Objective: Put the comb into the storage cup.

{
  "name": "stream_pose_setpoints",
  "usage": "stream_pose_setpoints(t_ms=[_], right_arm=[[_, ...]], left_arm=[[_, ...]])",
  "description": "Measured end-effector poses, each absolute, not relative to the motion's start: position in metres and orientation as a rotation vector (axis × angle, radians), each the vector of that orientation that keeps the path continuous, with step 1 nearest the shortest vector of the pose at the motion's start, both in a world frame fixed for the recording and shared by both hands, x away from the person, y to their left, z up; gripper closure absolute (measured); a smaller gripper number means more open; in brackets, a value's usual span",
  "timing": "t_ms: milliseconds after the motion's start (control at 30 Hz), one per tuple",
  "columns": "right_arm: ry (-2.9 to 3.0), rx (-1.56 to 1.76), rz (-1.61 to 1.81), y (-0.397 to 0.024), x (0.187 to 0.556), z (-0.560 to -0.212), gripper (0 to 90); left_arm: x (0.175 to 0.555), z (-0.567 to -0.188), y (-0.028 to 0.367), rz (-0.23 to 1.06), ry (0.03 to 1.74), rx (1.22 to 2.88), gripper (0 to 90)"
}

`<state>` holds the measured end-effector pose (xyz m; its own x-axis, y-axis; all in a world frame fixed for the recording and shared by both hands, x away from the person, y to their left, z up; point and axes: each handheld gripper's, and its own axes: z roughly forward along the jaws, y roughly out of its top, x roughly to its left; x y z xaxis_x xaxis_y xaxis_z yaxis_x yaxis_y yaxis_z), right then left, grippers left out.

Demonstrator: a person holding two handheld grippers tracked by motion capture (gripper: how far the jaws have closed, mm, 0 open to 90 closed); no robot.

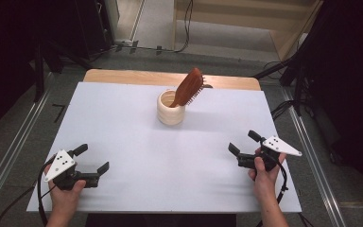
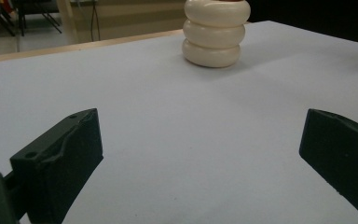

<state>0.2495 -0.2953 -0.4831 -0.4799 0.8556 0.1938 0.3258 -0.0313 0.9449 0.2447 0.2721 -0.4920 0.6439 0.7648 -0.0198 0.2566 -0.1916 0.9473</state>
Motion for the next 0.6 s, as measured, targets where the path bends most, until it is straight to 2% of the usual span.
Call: stream_pose_setpoints(t_ms=[600], right_arm=[[1.776, 1.256, 1.504, -0.319, 0.229, -0.491, 0.0]], left_arm=[[0.245, -0.492, 0.272, 0.571, 0.833, 1.753, 0.0]])
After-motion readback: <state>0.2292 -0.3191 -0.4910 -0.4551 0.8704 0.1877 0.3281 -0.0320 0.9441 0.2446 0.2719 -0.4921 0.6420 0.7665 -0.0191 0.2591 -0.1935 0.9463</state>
